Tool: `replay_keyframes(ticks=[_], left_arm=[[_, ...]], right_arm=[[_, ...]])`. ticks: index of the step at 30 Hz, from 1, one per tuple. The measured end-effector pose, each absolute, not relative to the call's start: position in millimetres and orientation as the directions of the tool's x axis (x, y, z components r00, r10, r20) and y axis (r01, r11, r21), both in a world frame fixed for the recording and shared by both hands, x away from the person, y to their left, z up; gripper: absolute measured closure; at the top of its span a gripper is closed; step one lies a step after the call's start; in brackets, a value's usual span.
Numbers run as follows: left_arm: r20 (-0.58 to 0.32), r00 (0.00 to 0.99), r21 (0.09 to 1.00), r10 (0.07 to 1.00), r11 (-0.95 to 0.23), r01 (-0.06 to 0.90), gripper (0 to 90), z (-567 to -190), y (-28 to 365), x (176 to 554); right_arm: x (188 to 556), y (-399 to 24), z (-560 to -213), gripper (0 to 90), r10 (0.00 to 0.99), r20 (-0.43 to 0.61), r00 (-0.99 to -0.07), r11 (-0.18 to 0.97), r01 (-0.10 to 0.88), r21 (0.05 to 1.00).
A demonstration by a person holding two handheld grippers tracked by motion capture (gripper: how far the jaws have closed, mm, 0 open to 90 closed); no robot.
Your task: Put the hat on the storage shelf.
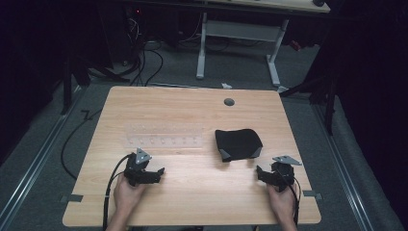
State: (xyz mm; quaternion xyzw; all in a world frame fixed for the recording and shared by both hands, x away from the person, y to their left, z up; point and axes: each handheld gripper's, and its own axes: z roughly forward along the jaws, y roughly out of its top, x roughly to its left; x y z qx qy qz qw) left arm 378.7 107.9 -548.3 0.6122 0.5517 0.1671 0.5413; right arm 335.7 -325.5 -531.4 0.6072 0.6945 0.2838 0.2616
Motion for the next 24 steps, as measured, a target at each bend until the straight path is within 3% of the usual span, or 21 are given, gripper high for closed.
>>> replay_keyframes(ticks=[13,24], left_arm=[[-0.394,0.327,0.846,0.859,0.2,0.495,15.7,-548.0,107.4,379.3],[-0.396,0.316,0.846,0.862,0.209,0.49,18.0,-547.7,107.3,380.0]], right_arm=[[336.0,-325.7,-531.2,19.4,0.992,-0.014,-0.127,0.1,0.695,0.712],[331.8,-324.9,-530.4,36.4,0.991,-0.03,-0.128,0.109,0.674,0.73]])
